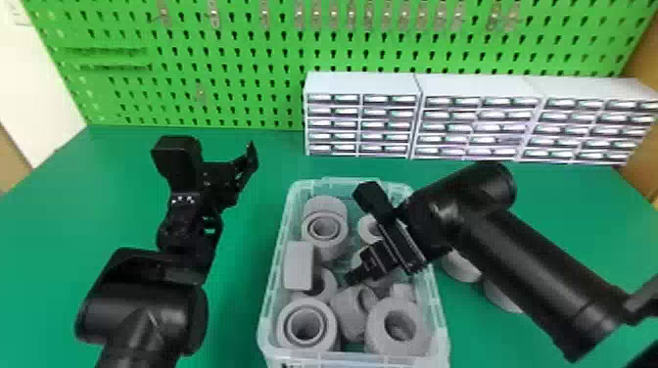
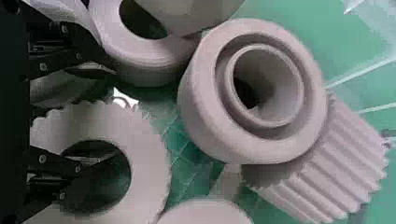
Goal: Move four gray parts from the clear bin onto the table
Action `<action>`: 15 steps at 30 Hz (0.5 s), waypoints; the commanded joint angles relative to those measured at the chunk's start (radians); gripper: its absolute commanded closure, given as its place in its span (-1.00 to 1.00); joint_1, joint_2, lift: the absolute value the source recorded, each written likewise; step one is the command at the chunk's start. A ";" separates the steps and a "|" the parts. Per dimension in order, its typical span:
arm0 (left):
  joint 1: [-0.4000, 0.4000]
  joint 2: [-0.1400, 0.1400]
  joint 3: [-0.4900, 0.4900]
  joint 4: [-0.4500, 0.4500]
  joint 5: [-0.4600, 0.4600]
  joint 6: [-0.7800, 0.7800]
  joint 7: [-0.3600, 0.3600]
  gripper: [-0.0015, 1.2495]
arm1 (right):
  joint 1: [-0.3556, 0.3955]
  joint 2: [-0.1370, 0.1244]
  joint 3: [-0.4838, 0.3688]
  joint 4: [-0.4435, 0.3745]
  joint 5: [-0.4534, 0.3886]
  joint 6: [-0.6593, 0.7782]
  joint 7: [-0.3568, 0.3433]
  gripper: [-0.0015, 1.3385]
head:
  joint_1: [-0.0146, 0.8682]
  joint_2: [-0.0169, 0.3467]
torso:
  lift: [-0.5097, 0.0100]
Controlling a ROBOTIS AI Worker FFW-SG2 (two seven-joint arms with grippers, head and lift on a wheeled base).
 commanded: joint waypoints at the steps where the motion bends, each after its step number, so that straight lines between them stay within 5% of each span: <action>1: -0.006 0.000 -0.006 0.005 0.005 0.000 0.000 -0.53 | -0.003 0.001 0.005 0.002 0.003 -0.007 0.000 0.01 | 0.60 -0.51 | 0.76; 8: -0.004 0.000 -0.004 0.008 0.011 -0.006 0.000 -0.53 | -0.009 0.001 0.006 0.002 -0.009 -0.002 0.000 0.48 | 0.60 -0.51 | 0.76; 15: 0.003 0.000 -0.001 0.008 0.017 -0.008 0.000 -0.53 | -0.014 -0.002 -0.003 -0.021 -0.032 0.001 0.000 0.54 | 0.60 -0.51 | 0.76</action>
